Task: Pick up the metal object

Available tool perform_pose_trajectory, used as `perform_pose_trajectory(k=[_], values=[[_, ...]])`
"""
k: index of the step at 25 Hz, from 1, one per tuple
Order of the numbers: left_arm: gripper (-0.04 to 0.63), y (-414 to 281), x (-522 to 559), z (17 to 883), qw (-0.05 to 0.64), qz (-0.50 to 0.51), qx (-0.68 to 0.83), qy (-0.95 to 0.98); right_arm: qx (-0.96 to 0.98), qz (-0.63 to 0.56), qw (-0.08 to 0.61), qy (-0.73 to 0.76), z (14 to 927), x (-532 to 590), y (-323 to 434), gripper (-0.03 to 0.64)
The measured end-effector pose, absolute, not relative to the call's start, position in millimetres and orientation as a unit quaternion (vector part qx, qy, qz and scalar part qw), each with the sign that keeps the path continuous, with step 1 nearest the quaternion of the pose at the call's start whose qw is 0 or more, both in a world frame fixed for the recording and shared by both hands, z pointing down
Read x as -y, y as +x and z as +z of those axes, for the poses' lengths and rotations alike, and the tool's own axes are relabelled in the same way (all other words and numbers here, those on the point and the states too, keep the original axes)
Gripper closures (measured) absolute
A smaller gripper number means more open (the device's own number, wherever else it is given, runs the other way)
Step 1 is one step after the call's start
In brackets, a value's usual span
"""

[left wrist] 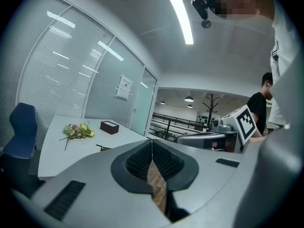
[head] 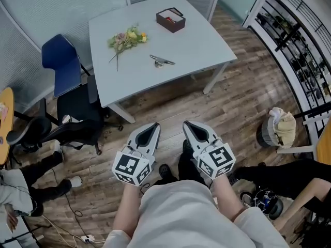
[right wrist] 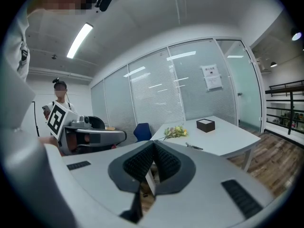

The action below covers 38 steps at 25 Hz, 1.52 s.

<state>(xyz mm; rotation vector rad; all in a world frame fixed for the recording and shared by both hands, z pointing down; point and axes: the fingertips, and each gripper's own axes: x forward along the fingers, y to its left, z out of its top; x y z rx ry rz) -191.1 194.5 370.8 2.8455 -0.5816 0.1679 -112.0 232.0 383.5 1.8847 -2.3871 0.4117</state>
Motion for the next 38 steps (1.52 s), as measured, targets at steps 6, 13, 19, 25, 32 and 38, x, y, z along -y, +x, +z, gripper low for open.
perform_pose_trajectory(k=[6, 13, 19, 25, 32, 38], values=[[0.574, -174.7, -174.6, 370.4, 0.115, 0.058, 0.201, 0.971, 0.781, 0.139, 0.04, 0.608, 383.5, -212.4, -95.3, 0.582], [0.55, -152.3, -149.8, 371.8, 0.115, 0.062, 0.204, 0.97, 0.785, 0.143, 0.042, 0.601, 382.9, -183.2, -72.3, 0.535], [0.505, -127.3, -129.5, 369.0, 0.113, 0.065, 0.213, 0.968, 0.797, 0.142, 0.039, 0.585, 378.2, -159.2, -50.7, 0.518], [0.483, -97.0, -110.5, 367.5, 0.112, 0.069, 0.232, 0.964, 0.812, 0.136, 0.038, 0.566, 371.2, -133.1, -21.3, 0.5], [0.479, -59.2, -95.6, 370.5, 0.114, 0.073, 0.253, 0.958, 0.825, 0.132, 0.033, 0.548, 369.5, -109.9, 18.4, 0.5], [0.479, -27.3, -87.3, 380.3, 0.124, 0.078, 0.267, 0.952, 0.834, 0.138, 0.036, 0.533, 378.2, -99.1, 50.5, 0.5]])
